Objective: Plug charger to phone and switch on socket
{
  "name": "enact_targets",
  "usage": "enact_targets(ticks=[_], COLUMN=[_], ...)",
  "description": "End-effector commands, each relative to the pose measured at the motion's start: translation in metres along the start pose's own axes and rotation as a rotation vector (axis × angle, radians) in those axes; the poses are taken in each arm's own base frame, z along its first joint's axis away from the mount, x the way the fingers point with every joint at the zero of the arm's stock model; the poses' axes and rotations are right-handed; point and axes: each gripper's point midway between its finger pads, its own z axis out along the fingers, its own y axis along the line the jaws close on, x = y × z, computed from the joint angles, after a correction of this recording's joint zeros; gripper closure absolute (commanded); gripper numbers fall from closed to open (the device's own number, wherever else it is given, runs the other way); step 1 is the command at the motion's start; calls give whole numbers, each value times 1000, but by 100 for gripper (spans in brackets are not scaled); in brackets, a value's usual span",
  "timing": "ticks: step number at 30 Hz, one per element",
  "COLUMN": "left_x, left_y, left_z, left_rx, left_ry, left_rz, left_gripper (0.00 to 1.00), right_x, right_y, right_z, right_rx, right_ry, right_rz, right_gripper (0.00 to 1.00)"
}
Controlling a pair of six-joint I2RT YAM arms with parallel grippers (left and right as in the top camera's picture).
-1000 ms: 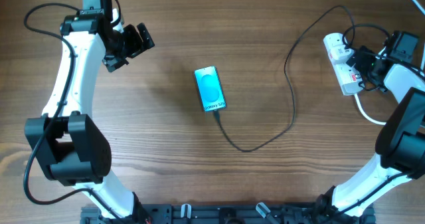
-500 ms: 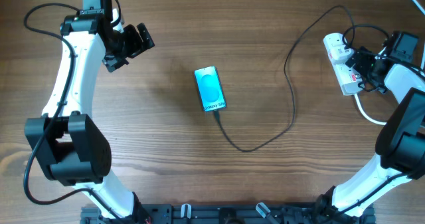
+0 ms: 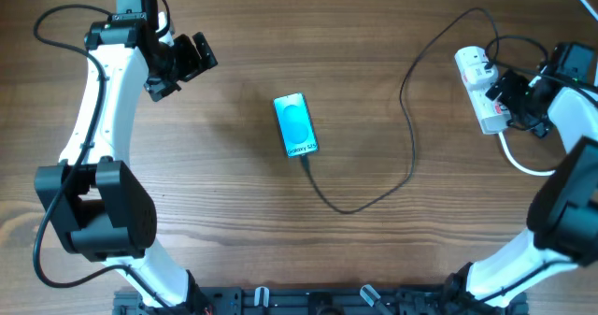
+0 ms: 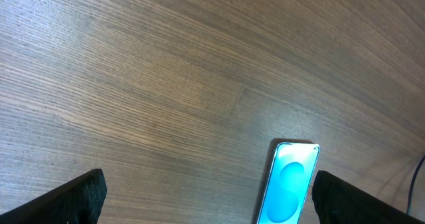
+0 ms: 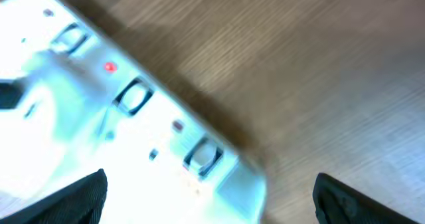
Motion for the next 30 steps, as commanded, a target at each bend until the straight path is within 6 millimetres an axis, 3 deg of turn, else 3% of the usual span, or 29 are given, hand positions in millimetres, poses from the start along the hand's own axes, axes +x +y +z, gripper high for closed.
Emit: enact_targets(ticks=[1, 4, 24, 26, 30], left_x=[0, 0, 0, -3, -7], left_y=[-1, -1, -4, -10, -23], left_z=[1, 1, -5, -27, -108], left_rx=[-1, -1, 5, 28, 71], left_ry=[0, 0, -12, -63, -255], left_rz=[19, 19, 23, 35, 70], left_gripper=[0, 0, 0, 0, 0], right_x=[-15, -7, -10, -10, -10], right_y=[10, 7, 8, 8, 8], right_z=[-46, -43, -43, -43, -43], right_rx=[-26, -18, -22, -22, -22], right_ry=[-68, -38, -52, -52, -52], right_rz=[-23, -16, -17, -16, -17], right_gripper=[0, 0, 0, 0, 0])
